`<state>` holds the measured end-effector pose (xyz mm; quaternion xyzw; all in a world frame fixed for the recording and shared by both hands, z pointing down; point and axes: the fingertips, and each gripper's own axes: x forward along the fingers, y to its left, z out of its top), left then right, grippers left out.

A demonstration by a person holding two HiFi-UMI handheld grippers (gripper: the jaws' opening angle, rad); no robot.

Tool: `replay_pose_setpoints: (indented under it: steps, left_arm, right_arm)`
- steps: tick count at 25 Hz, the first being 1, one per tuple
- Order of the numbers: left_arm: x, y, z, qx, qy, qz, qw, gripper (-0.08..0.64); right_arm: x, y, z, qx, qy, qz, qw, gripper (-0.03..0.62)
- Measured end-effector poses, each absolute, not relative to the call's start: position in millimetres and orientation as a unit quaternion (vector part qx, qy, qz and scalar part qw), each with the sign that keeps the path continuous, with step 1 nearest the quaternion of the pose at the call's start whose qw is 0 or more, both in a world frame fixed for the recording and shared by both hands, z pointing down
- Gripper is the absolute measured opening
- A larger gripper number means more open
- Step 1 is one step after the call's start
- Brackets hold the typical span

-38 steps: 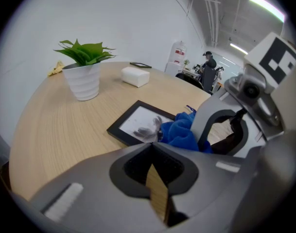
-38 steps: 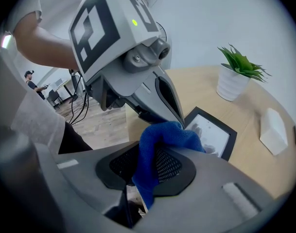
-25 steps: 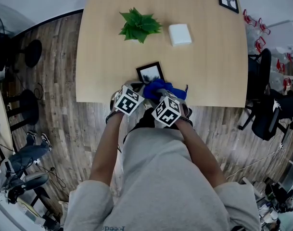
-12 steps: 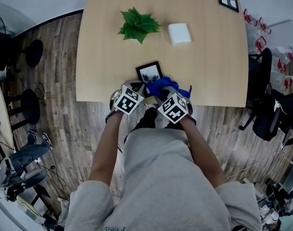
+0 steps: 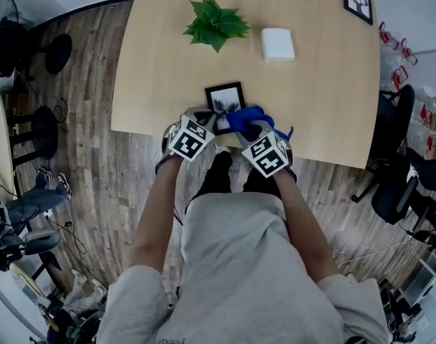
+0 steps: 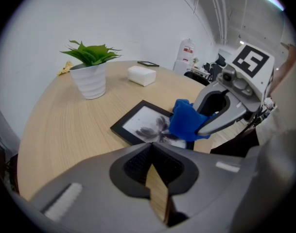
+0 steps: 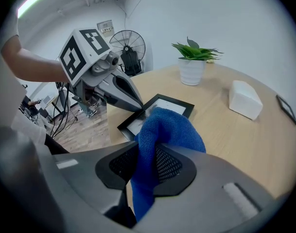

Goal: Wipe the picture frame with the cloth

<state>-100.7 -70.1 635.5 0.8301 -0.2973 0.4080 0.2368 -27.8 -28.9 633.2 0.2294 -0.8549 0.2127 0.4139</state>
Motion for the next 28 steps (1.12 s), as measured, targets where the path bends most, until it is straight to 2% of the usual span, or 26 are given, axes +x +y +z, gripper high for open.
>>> replay_pose_setpoints:
  steps: [14, 20, 28]
  left_arm:
    - [-104.1, -72.9, 637.3, 0.783, -0.376, 0.410, 0.277, 0.052]
    - [-100.9, -71.5, 635.0, 0.770, -0.390, 0.444, 0.241, 0.052]
    - [-104.4, -51.5, 585.5, 0.741, -0.505, 0.354, 0.265, 0.052]
  right_arm:
    - [-0.9, -28.6, 638.7, 0.178, -0.865, 0.193, 0.428, 0.081]
    - [26.8, -38.2, 636.5, 0.189, -0.852, 0.183, 0.453, 0.080]
    - [53.6, -44.7, 610.9, 0.205, -0.854, 0.175, 0.446, 0.080]
